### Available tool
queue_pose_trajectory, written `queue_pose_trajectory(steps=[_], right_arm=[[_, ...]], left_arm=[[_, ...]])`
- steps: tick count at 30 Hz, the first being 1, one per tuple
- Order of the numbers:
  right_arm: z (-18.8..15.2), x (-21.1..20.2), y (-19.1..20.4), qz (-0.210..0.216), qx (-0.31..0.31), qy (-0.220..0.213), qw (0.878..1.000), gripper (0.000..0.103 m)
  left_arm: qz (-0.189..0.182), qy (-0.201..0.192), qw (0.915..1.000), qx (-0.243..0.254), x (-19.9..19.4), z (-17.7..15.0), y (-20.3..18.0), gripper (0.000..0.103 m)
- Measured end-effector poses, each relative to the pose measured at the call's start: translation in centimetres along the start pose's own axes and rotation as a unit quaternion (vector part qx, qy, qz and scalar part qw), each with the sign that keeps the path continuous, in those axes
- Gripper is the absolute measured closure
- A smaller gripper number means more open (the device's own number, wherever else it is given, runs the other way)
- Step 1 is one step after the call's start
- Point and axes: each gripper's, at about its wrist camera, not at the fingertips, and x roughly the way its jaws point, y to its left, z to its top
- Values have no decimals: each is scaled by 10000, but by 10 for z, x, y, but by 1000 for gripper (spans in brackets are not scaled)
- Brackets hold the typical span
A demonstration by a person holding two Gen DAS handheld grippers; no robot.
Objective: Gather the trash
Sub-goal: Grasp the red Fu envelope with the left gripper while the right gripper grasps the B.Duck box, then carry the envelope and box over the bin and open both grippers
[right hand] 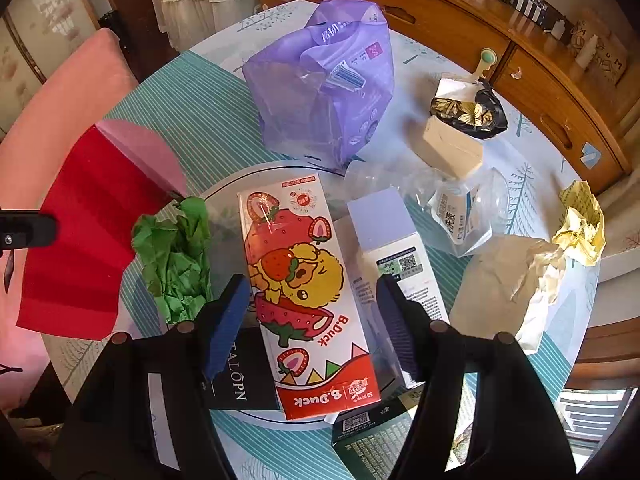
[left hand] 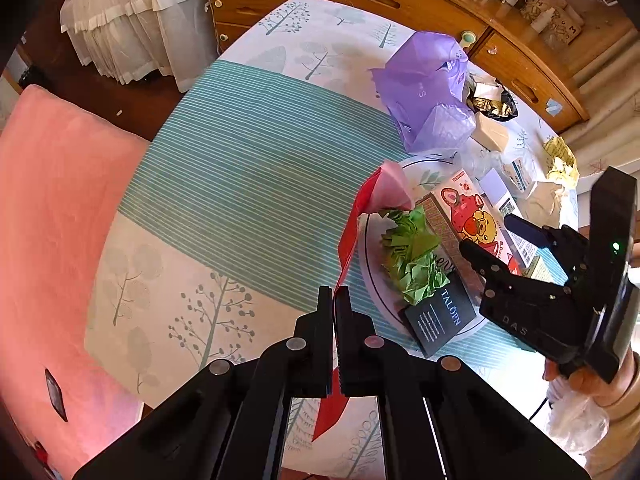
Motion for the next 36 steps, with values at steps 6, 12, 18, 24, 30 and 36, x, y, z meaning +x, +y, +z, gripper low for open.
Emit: queue_pose_trajectory(steps=[6,12,18,24,30,36], right_arm=[[4,2,12,37,-266,125,9996,38],[-4,16,19,319,-189,572,9977,38],[-14,18,5,656,469,586,9950,54],[-18,-22,11,508,578,8,9970,55],[-38,-80,35,519,796,-421,9946,56],[-87,-133,93,521,1148,-576,9903,55]], left_arm=[[-7,-47,10000,-80,-13,-9,12,101],[5,-125,9993,-357,-19,-15,31,101],[36,-195,9983,-543,-26,-22,48,101],[-57,-272,9979,-585,-36,-32,60,101],[-227,-412,9983,-353,-57,-52,68,101],[-489,-557,9970,214,-85,-91,82,101]])
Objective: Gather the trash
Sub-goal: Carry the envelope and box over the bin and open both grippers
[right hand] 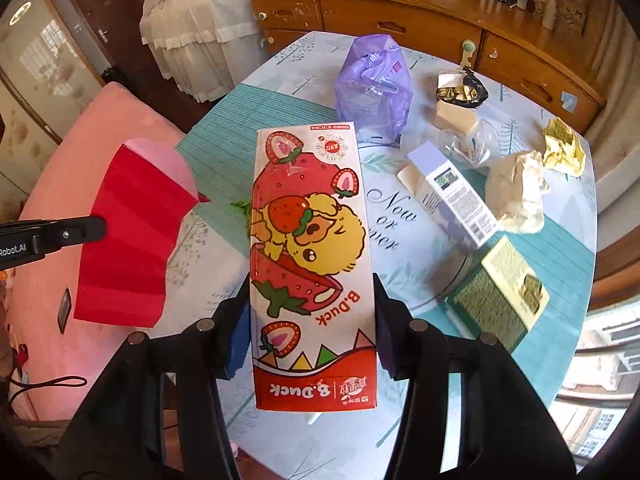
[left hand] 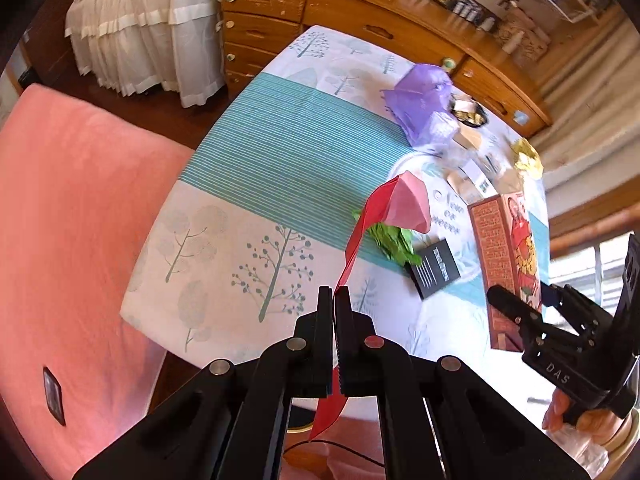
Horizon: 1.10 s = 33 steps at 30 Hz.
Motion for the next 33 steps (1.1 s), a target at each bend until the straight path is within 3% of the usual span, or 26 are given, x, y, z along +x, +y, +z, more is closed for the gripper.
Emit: queue_pose_trajectory(steps=[4,11,19,27,33], right_arm=[[-55,-27,45,-186,362,-105,9991,55],[-162,-65,132,-443,1172,-242,9918,55],[-260,-65,211,-564,1604,337,9849,55],[-327,-26,224,-566,1944,948,9747,55],[-373,46,196,-401,2739,1292,9522,55]], left_arm=[[-258,-43,9981,552,-25,-36,15,101],[-519,197,9869,1517,-52,-130,55,101],[-648,1058,9783,1661,-35,-218,103,102],[-515,1519,9732,1648,21,-276,110,101],[-310,1738,9724,1528,104,-307,112,101]])
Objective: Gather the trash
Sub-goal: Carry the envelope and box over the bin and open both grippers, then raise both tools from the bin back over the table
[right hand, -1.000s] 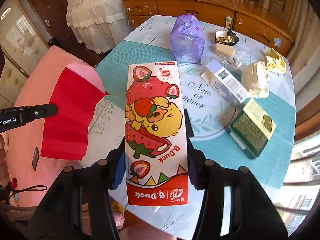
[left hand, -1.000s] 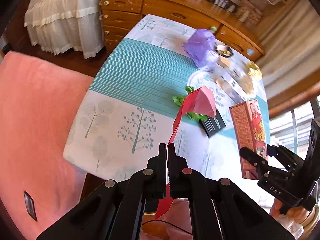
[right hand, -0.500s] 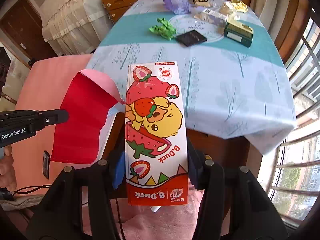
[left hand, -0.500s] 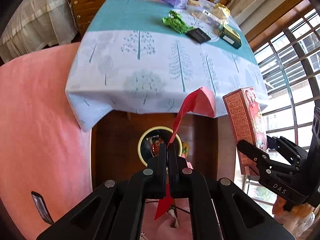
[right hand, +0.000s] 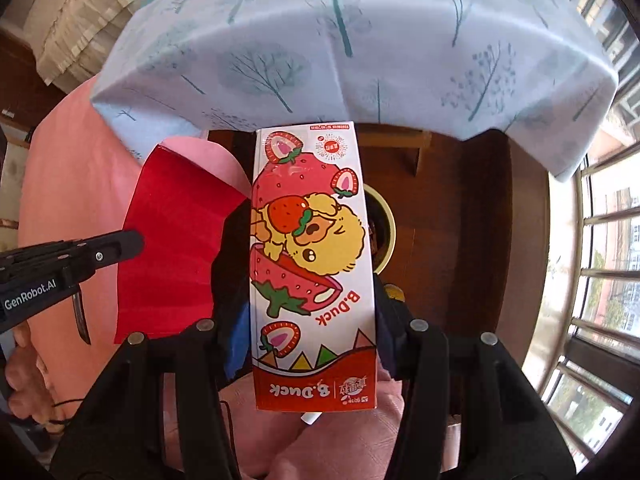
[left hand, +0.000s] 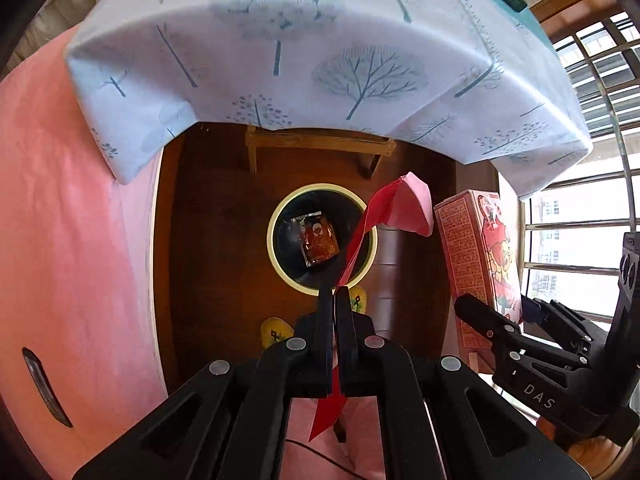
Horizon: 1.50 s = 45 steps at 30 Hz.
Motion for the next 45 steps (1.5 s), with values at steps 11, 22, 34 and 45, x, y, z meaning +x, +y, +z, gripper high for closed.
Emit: queue_pose_trajectory(steps=[11,22,34,45], right_arm=[[-3,155,-49,31,400,393,9984,54],[11,248,-79,166,572,431,9973,42],[19,194,-69,204,455,-217,9985,42],[37,47,-46,202,438,-621,9969,42]], left_arm=[[257,135,9996,-73,163,30,4,101],[492,179,9985,-185,248,47,25,63],[704,-416,9963,-270,177,39,29,63],[735,-1112,9910,133,28,24,-23,63]])
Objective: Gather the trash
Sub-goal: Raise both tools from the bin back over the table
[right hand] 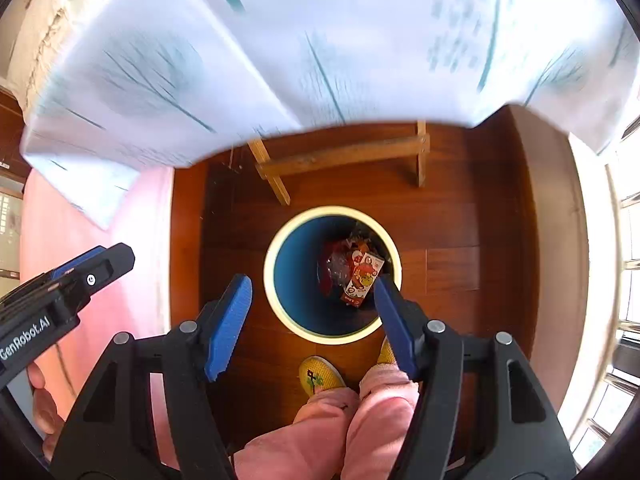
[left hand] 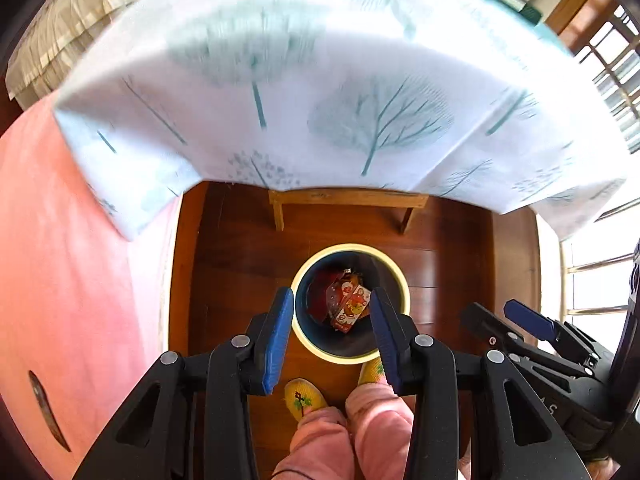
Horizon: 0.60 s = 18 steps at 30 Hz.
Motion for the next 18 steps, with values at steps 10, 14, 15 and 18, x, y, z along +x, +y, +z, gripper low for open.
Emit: queue_pose_trajectory(steps=[10,14,15,18], right_arm=[[15,-137,50,114,-229,-590,9979,42],[22,-184,72,213,-253,-906,9953,42],[23,-194,78,226,-274,-986,9945,42],[30,-222,92,237,-340,-1258,9912,42]], left_arm=[[-292,-430,9984,207,-147,19,8,63],[-385,-701,9966,204,-204,30,20,63],[-419,-757,9961,186,-217,32,22,63],[-480,-982,9939,170,-244,40,29,63]])
